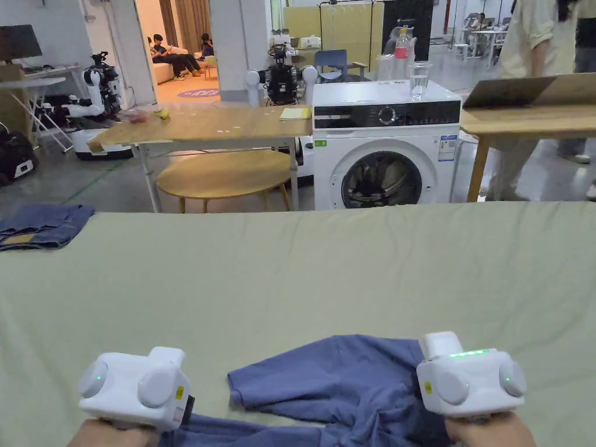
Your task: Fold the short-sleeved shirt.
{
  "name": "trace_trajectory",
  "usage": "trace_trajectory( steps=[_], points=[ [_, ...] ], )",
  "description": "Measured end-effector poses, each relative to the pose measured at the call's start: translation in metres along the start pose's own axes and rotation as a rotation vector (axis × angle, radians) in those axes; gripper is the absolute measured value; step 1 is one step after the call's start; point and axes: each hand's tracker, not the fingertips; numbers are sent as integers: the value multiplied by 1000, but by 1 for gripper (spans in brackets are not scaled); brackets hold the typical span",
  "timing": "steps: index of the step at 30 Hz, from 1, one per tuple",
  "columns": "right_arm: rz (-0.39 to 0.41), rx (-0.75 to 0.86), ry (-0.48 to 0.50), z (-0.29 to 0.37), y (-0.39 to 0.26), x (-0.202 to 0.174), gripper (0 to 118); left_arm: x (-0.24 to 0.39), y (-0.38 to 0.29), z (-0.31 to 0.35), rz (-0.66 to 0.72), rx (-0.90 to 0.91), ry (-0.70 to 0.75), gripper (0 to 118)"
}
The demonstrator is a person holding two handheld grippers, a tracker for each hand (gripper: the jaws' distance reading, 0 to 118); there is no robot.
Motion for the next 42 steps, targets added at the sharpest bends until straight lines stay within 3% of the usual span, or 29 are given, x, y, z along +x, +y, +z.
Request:
trace_trajectory(
  steps=[4,8,14,20,26,35,42],
  points=[
    [-46,121,-21,55,11,21,2,-10,1,32,22,84,25,0],
    [-37,254,-94,128,37,39,2,-31,10,87,19,207,116,0],
    [-23,380,-117,235,76,61,2,-54,20,190,-9,394,256,0],
    [-16,522,-147,320,114,68,2,-75,47,274,38,558,263,0],
    [-76,656,-130,384,163,76,2,-86,96,345,70,714,261,0],
    [-107,752,-129,406,208,83,2,-98,155,391,91,830,278,0],
    [-150,655,-134,316,173,82,2,-88,145,309,86,762,273,0]
  ],
)
